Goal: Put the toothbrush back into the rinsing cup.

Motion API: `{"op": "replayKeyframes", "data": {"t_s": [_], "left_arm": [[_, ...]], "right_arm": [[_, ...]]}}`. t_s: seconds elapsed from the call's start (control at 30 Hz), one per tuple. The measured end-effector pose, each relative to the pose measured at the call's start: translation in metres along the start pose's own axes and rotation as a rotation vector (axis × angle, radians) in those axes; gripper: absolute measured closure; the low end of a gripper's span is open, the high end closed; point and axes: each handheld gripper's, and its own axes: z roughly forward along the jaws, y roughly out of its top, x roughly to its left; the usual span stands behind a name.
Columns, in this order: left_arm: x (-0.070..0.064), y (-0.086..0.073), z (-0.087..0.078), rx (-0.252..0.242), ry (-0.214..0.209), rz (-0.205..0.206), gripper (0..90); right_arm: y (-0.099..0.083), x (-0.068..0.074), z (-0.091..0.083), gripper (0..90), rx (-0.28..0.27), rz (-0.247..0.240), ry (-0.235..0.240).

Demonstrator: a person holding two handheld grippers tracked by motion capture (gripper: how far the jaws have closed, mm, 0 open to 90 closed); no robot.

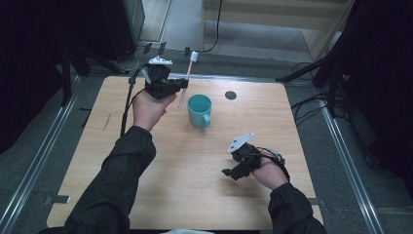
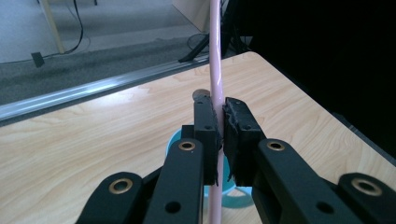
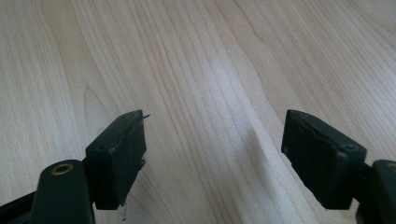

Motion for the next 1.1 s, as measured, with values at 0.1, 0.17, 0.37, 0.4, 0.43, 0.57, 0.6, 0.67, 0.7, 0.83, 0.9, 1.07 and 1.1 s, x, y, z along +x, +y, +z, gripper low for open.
{"op": "replayKeyframes", "data": {"t_s": [0.1,0.17,0.37,0.4,0.43,0.57,0.6,0.67,0.7,0.83,0.9,1.07,1.1], "left_arm": [[-0.003,0.005,0.006,-0.006,-0.009,-0.004,84.1],[-0.004,0.008,0.009,-0.007,-0.009,0.001,84.1],[-0.003,0.012,0.021,0.000,-0.003,0.008,84.0],[-0.003,0.013,0.023,-0.001,-0.001,0.009,84.1],[-0.003,0.013,0.026,-0.001,-0.003,0.003,84.1],[-0.001,0.012,0.036,0.010,0.000,0.005,84.1],[-0.001,0.012,0.038,0.013,0.002,0.005,84.1],[-0.001,0.012,0.043,0.014,0.001,0.001,84.1],[0.000,0.012,0.045,0.015,0.002,0.002,84.1],[0.000,0.013,0.052,0.017,0.002,0.004,84.1],[0.000,0.014,0.056,0.016,0.001,0.006,84.1],[-0.001,0.013,0.064,0.022,-0.001,0.010,84.1],[-0.001,0.012,0.066,0.027,0.004,0.015,84.1]], "right_arm": [[0.000,-0.001,0.000,21.9,-0.002,0.003,-0.003],[0.000,-0.001,-0.001,21.9,-0.001,0.004,-0.006],[0.000,0.000,0.000,21.9,0.000,0.001,0.002],[0.000,0.000,0.000,21.9,0.001,-0.001,0.000],[0.000,0.000,0.000,21.8,0.001,-0.002,0.000],[0.000,0.001,0.001,21.9,0.002,-0.008,0.006],[0.000,0.001,0.001,21.9,0.003,-0.009,0.008],[0.000,0.001,0.002,21.8,0.004,-0.013,0.007],[0.000,0.001,0.002,21.9,0.004,-0.012,0.007],[0.000,0.001,0.001,21.9,0.003,-0.009,0.007],[0.000,0.001,0.001,21.9,0.001,-0.008,0.008],[0.000,0.001,0.001,21.9,0.001,-0.009,0.008],[0.000,0.001,0.001,21.8,0.000,-0.010,0.008]]}}
